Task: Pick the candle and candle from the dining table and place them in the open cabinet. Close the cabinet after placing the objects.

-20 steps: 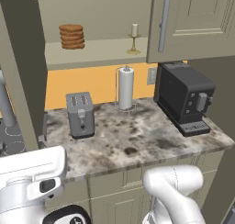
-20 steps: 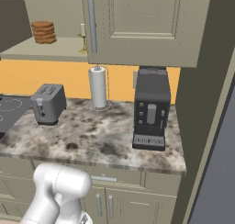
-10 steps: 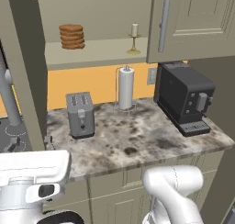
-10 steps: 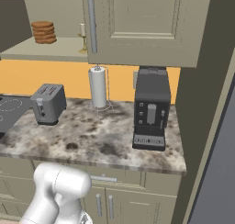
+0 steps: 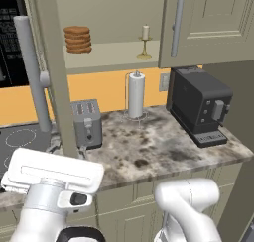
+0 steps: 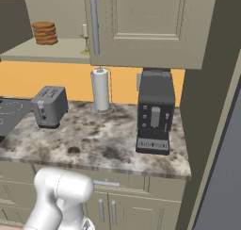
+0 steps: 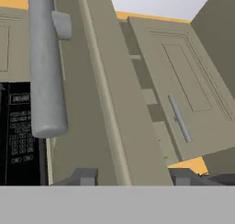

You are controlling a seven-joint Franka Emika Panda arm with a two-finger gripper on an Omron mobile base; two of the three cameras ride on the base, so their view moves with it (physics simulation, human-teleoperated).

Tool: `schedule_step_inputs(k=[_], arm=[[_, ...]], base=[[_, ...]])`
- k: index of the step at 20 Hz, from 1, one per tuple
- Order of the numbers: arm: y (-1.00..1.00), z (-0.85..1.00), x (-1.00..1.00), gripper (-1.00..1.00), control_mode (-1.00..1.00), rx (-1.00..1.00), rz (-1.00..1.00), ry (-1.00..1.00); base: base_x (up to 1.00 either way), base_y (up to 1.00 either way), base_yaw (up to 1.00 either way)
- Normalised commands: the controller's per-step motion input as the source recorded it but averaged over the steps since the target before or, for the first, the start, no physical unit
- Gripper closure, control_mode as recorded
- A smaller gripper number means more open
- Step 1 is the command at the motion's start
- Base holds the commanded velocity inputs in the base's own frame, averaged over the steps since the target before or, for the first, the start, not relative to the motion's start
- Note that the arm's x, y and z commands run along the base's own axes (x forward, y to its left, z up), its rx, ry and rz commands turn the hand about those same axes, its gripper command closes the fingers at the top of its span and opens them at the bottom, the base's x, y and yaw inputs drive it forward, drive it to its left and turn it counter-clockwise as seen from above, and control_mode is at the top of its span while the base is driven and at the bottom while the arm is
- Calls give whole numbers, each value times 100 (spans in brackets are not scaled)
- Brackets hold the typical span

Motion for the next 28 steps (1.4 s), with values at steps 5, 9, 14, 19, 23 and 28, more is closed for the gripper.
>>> schedule_step_inputs(k=[5, 9, 14, 19, 23, 28], arm=[[-100, 36, 100, 100, -100, 30, 3, 8], [-100, 36, 100, 100, -100, 27, 11, 5], [-100, 6, 100, 100, -100, 23, 12, 9], [-100, 0, 100, 100, -100, 18, 13, 8], [-86, 0, 100, 100, -100, 13, 10, 11], [-98, 0, 100, 100, -100, 14, 5, 12]], base=[[0, 0, 0], [0, 0, 0], [0, 0, 0], [0, 0, 0], [0, 0, 0], [0, 0, 0]])
